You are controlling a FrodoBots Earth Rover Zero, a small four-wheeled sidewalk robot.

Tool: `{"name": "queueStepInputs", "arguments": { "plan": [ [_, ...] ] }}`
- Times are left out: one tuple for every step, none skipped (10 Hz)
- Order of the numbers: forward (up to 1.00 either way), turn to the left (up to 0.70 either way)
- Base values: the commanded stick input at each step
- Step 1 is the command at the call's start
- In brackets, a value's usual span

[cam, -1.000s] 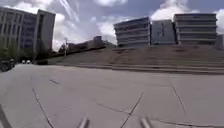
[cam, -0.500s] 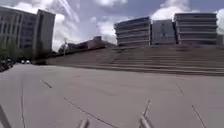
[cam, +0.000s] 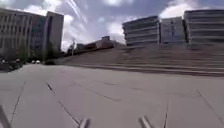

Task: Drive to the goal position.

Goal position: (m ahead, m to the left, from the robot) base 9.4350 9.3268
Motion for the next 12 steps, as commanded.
{"name": "queueStepInputs", "arguments": {
  "plan": [
    [0.70, 0.00],
    [0.70, 0.00],
    [0.70, 0.00],
    [0.70, 0.00],
    [0.70, 0.00],
    [0.70, 0.00],
    [0.70, 0.00],
    [0.70, 0.00],
    [0.70, 0.00],
    [0.70, 0.00],
    [0.70, 0.00],
    [0.70, 0.02]
  ]
}}
